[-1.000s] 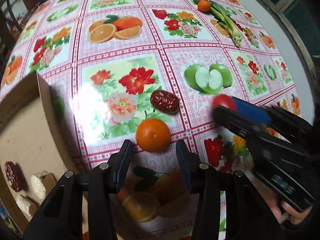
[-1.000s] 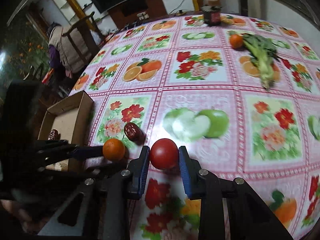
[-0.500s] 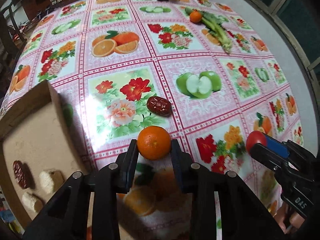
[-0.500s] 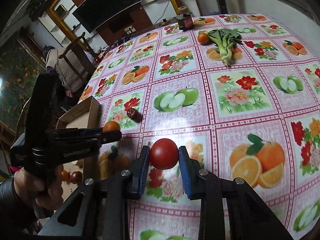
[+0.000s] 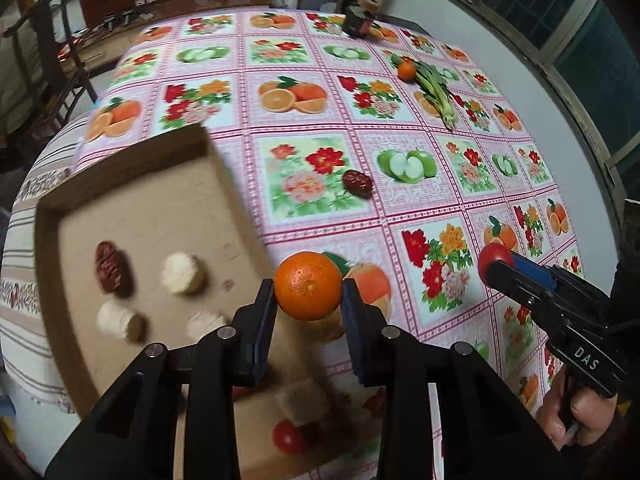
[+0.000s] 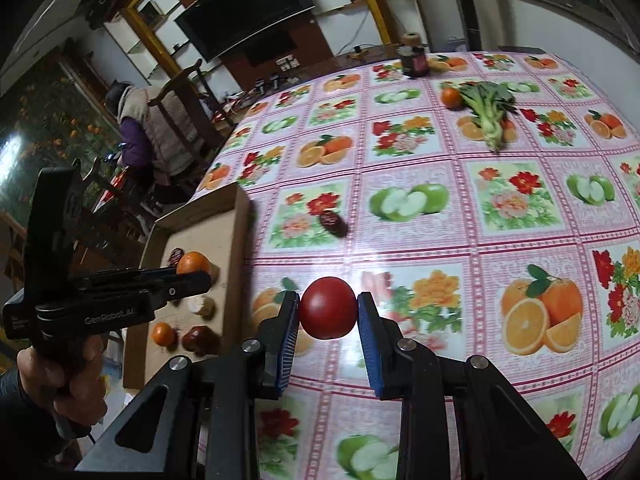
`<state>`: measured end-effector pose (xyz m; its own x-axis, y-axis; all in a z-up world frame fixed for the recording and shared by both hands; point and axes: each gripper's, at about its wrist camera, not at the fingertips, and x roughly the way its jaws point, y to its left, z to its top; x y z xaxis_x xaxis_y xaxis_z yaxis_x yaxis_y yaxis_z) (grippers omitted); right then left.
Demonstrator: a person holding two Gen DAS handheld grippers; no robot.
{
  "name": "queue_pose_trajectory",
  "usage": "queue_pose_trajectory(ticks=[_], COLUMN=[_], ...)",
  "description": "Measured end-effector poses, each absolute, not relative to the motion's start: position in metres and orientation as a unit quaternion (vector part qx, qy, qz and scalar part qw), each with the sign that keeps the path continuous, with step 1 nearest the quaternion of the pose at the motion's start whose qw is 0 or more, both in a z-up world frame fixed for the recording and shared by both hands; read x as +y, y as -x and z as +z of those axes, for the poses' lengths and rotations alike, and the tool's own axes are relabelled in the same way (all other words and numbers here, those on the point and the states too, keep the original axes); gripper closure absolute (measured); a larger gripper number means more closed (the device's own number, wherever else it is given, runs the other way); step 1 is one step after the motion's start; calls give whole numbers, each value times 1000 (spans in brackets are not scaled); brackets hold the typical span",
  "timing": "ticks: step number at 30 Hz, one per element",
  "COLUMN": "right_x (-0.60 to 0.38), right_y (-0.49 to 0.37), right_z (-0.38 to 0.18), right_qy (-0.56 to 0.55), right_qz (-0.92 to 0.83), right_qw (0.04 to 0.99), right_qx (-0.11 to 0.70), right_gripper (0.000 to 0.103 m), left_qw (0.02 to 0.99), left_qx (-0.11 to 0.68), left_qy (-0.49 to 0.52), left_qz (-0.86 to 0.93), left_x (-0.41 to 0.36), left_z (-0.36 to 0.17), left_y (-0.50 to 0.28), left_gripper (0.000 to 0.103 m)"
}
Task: Organize fruits
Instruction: 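Carry mandarin and tomato into the cardboard tray and open both tools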
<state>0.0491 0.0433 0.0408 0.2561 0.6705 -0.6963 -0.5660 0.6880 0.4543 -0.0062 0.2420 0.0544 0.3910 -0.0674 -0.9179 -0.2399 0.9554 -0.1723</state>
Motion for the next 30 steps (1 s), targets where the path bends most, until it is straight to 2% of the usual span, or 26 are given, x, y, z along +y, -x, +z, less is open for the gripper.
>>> queue_pose_trajectory(ticks=[16, 30], right_x=[97, 130], right_y=[-9, 1], right_z=[61, 69], right_qy=[-18, 2], right_qz=[443, 466], right_qw=[772, 761], right_qx=[456, 451], right_gripper=[73, 73], left_qw=[830, 827], left_qx=[529, 527], left_qy=[147, 160], left_qz=[97, 114], left_x=[280, 308], left_z=[72, 72], left_y=[66, 85], left_gripper=[73, 73])
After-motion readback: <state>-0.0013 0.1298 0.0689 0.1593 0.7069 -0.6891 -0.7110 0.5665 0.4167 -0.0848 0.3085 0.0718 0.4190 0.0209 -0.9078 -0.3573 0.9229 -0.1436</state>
